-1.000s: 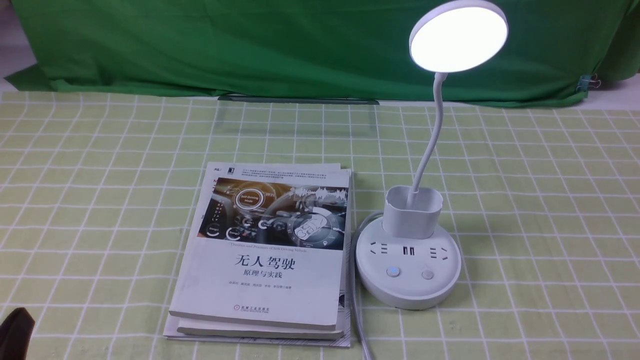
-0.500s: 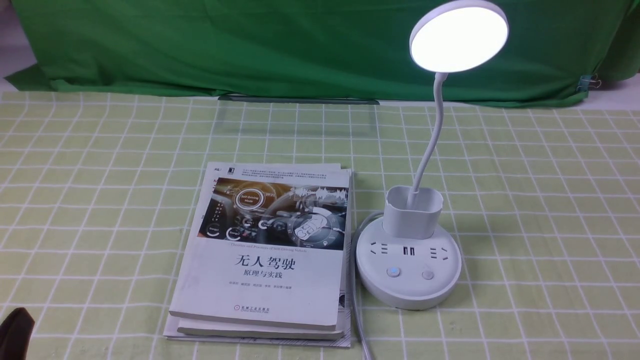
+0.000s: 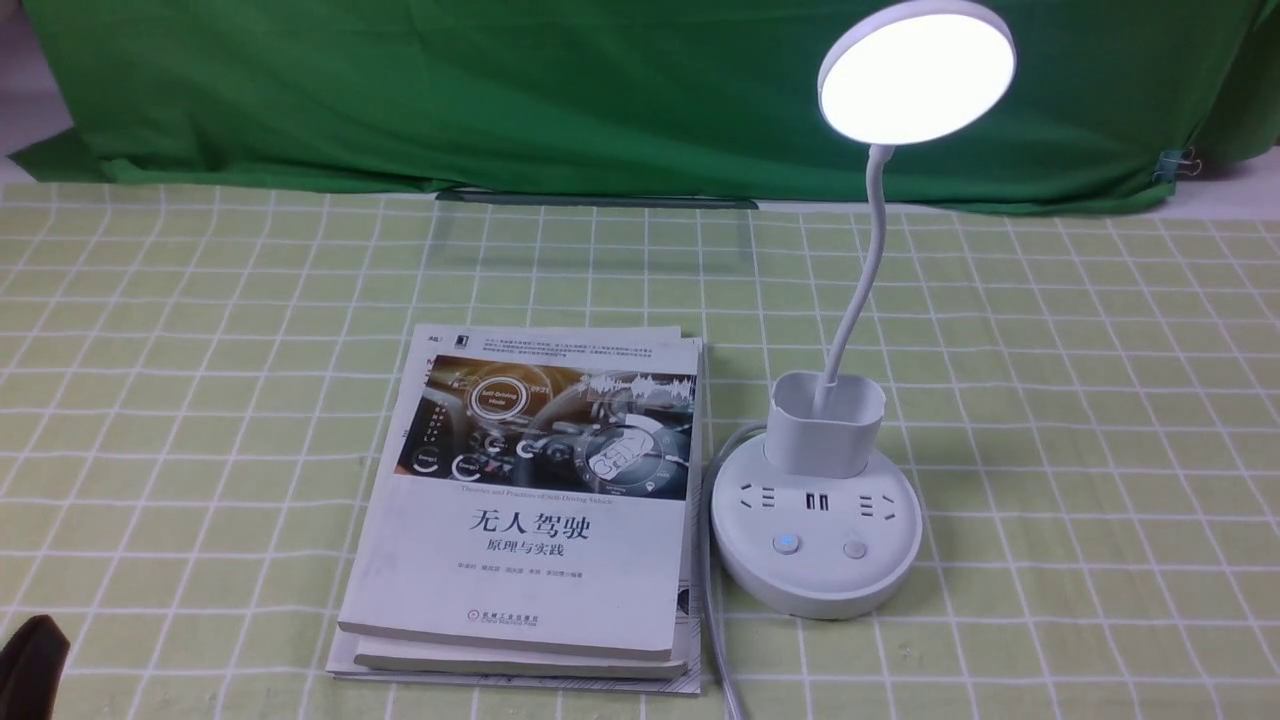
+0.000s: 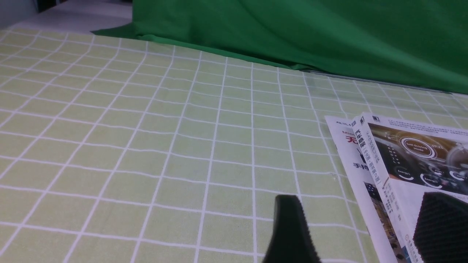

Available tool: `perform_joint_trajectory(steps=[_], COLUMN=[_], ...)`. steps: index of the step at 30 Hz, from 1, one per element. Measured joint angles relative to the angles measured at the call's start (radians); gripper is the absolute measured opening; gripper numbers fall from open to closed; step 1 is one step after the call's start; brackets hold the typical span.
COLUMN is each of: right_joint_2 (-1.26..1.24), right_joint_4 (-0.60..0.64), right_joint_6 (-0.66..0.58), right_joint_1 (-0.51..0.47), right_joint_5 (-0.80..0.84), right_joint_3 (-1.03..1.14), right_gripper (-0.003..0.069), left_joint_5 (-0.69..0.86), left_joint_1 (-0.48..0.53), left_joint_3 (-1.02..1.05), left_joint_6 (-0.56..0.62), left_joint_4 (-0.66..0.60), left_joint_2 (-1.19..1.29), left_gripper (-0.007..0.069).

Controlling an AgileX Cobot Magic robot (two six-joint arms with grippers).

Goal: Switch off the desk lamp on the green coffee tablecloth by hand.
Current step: 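Press the power button on the lamp base to turn the lamp off with the right gripper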

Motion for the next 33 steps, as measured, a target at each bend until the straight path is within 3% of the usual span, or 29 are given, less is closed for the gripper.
perform_joint_trajectory(steps=[5,19,33], right_joint_2=[0.334,0.93,1.146], right_joint_4=[-0.041,-0.046,-0.019], right_joint_6=[-0.043,-0.094,-0.13], right_joint_1=[0.049,0.285,0.293], right_joint_5=[0.153,0.054,-0.013], right_joint_3=[-0.151,-0.433,-0.555], right_gripper=[0.0045,0.0045,0.0045], left_joint_5=[0.0,0.0,0.0], left_joint_1=[0.0,0.0,0.0], left_joint_3=[0.0,0.0,0.0], left_joint_6=[0.0,0.0,0.0], left_joint_4=[0.0,0.0,0.0], left_joint_2=[0.0,0.0,0.0], left_gripper=[0.041,0.041,0.041])
